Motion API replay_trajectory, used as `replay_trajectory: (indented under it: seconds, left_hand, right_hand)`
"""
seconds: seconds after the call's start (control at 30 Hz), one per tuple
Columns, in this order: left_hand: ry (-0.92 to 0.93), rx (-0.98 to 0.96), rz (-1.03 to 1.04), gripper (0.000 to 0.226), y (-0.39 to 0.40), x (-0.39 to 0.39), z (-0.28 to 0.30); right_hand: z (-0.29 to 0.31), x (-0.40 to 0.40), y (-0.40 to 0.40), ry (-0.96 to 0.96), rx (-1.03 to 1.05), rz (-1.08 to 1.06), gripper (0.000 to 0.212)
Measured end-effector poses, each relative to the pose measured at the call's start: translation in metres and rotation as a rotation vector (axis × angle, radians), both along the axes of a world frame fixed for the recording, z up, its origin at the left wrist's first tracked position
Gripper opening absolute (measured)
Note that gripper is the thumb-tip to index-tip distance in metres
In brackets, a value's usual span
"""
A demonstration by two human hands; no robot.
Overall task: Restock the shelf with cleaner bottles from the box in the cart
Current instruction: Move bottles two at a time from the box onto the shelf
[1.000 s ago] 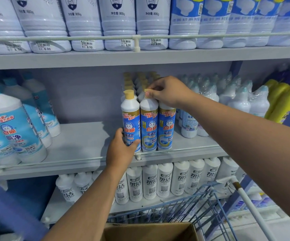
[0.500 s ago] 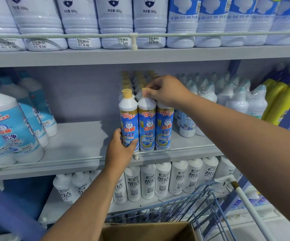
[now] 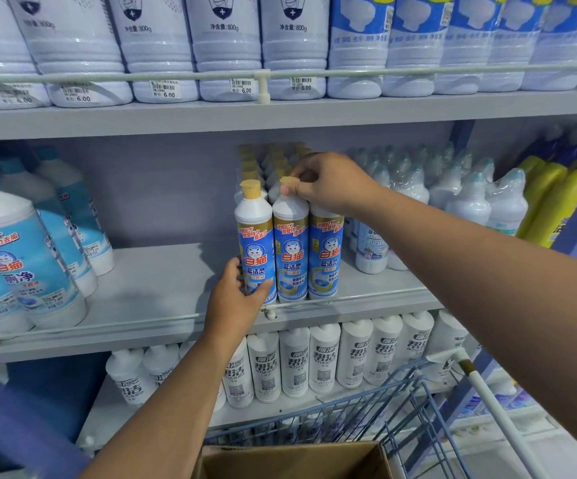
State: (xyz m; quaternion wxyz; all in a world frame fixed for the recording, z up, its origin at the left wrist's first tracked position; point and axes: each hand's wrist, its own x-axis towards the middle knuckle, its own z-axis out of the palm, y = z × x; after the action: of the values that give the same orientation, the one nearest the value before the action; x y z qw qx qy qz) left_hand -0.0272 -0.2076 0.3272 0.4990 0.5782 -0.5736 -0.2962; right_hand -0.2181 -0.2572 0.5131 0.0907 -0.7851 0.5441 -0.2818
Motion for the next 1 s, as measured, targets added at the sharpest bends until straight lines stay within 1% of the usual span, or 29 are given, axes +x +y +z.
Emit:
replay_trajectory:
  seconds: [0.1, 0.2, 0.4, 0.47, 0.53, 0.6, 0.67, 0.73, 0.8, 0.93, 1.0]
  left_hand:
    - [0.01, 0.005, -0.01, 0.046, 0.0, 0.001, -0.001]
    - [0.012, 0.016, -0.009, 0.047, 0.0, 0.001, -0.001]
    - [0.001, 0.025, 0.009, 0.045, -0.001, -0.003, -0.001]
    - [-0.013, 0.033, 0.003, 0.045, 0.0, -0.002, 0.0]
    - [-0.03, 0.043, -0.005, 0.047, 0.003, -0.002, 0.001]
    - [-0.087, 0.04, 0.015, 0.053, 0.012, -0.002, -0.001]
    - [-0.137, 0.013, 0.07, 0.061, 0.021, 0.0, -0.006]
    - [-0.218, -0.009, 0.128, 0.067, 0.033, 0.002, -0.01]
    - [-0.335, -0.012, 0.15, 0.069, 0.046, 0.004, -0.013]
    - [-0.573, -0.013, 0.14, 0.066, 0.073, 0.002, -0.021]
    - [-0.686, -0.008, 0.13, 0.065, 0.087, -0.003, -0.028]
  right_hand:
    - [0.002, -0.019, 0.003, -0.075, 0.041, -0.012, 0.045]
    - [-0.001, -0.036, 0.006, 0.018, 0.005, -0.07, 0.042]
    - [-0.003, -0.036, 0.008, 0.092, -0.065, -0.089, 0.038]
    - [-0.005, -0.038, 0.011, 0.082, -0.044, -0.103, 0.044]
    - [-0.014, -0.041, 0.017, 0.023, -0.011, -0.116, 0.052]
    - [-0.031, -0.044, 0.025, -0.04, -0.025, -0.15, 0.055]
    - [-0.054, -0.047, 0.036, -0.087, -0.058, -0.18, 0.063]
    - [-0.079, -0.049, 0.05, -0.078, -0.07, -0.175, 0.072]
    - [-0.101, -0.052, 0.063, -0.037, -0.08, -0.142, 0.071]
    - [-0.134, -0.052, 0.097, -0.011, -0.037, -0.074, 0.062]
    - [-0.152, -0.051, 0.111, 0.029, -0.025, -0.046, 0.061]
